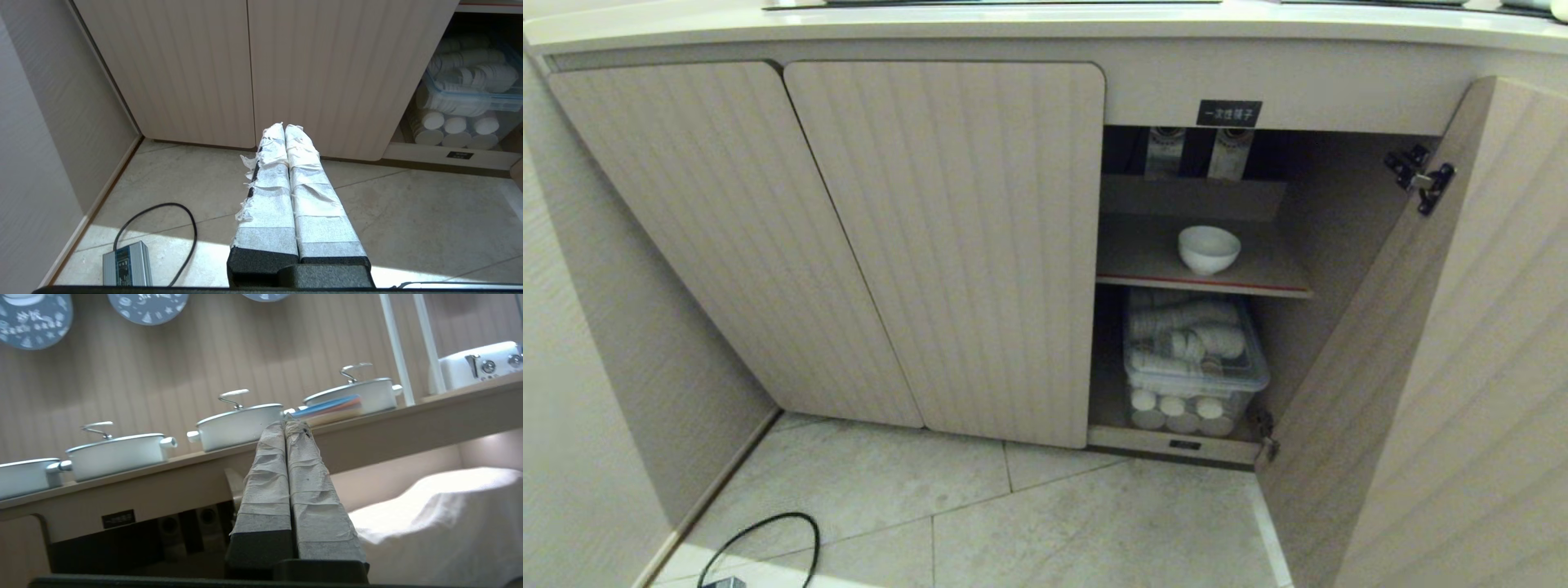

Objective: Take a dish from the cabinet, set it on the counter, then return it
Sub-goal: Close the cabinet door

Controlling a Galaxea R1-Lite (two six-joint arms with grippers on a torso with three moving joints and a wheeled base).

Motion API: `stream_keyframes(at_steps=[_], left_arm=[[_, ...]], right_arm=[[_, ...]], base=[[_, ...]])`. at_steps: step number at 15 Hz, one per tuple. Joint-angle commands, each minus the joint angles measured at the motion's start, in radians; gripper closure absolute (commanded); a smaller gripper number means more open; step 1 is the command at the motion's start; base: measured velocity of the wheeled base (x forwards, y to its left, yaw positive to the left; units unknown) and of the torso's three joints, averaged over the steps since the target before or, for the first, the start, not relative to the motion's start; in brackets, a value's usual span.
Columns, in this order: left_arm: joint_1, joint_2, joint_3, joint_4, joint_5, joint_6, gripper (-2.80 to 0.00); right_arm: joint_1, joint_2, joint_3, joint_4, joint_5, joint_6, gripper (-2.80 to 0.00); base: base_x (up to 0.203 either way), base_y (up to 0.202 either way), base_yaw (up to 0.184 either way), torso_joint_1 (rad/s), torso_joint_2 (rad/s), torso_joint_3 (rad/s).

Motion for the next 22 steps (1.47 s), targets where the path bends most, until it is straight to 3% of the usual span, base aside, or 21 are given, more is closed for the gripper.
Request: stream_keyframes(at_steps=[1, 8, 22], left_arm=[[0.0, 0.0, 0.0, 0.0, 0.0, 0.0, 0.0], [0.0, 0.0, -0.002, 0.0, 0.0, 0.0, 0.0], [0.0, 0.0, -0.002, 0.0, 0.0, 0.0, 0.0]], right_arm=[[0.0, 0.002, -0.004, 0.004, -0.012, -0.005, 0.0], [0.0, 0.002, -0.012, 0.149, -0.176, -0.011, 0.0], [0.0, 0.002, 0.045, 0.367, -0.166, 0.068, 0.0]], base=[[0.0, 0.0, 0.0, 0.0, 0.0, 0.0], [0.0, 0.0, 0.0, 0.0, 0.0, 0.0], [0.0, 0.0, 0.0, 0.0, 0.0, 0.0]])
